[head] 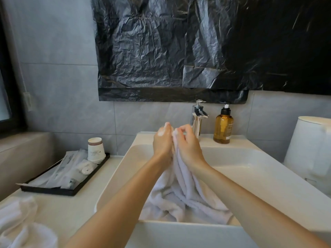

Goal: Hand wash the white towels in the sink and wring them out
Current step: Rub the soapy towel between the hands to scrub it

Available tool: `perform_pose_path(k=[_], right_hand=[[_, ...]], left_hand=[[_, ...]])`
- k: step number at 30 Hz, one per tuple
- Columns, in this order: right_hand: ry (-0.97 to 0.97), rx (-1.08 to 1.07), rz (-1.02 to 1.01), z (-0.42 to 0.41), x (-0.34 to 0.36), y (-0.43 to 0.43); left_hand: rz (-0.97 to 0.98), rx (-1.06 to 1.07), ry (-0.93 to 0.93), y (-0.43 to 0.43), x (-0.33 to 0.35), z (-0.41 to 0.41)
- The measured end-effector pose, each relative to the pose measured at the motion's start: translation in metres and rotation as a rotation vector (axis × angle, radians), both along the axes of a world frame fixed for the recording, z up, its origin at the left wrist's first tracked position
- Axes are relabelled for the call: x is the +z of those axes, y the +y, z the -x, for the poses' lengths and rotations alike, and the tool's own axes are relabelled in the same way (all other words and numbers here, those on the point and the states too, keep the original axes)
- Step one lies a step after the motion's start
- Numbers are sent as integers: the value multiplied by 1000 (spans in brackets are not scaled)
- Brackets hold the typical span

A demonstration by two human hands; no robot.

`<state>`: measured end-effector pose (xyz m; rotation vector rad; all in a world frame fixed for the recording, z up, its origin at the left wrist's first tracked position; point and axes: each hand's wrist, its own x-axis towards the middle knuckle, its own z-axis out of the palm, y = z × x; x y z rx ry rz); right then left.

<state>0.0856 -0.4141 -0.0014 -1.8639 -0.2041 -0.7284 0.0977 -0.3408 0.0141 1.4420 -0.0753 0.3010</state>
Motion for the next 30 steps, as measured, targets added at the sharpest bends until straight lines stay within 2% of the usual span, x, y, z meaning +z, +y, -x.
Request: perform_pose_path(k=[2, 3, 5, 7, 10, 13, 15, 18, 19, 23, 27, 30], right_hand=[[93, -62, -125, -9, 9, -4], [82, -89, -125, -8, 8, -5], [-12, -56, -24, 2, 3, 0], [-55, -19, 46, 7, -2, 2], [67, -87, -125, -8, 10, -5], [-37, -59, -25, 1, 3, 3], [-66, -18, 18, 5, -1, 3], [86, -93, -155, -4, 12, -4], [91, -113, -157, -3, 11, -5], [-4, -26, -6, 8, 2, 2], [68, -118, -122, -6, 14, -4], [-6, 16, 51, 7, 2, 4]], left_hand=[[-21, -74, 1, -5, -1, 6], [-53, -82, -15, -7, -1, 6], [-124, -18, -50, -3, 1, 2], [-107, 25, -41, 0, 2, 0], [-73, -47, -24, -6, 0, 5], [-129, 11, -55, -3, 2, 1], [-89, 31, -38, 0, 2, -1], [-29, -80, -2, -7, 0, 4], [-13, -100, 1, -8, -1, 4], [2, -11, -10, 1, 2, -3], [15, -67, -13, -6, 0, 3], [18, 18, 11, 2, 1, -2]])
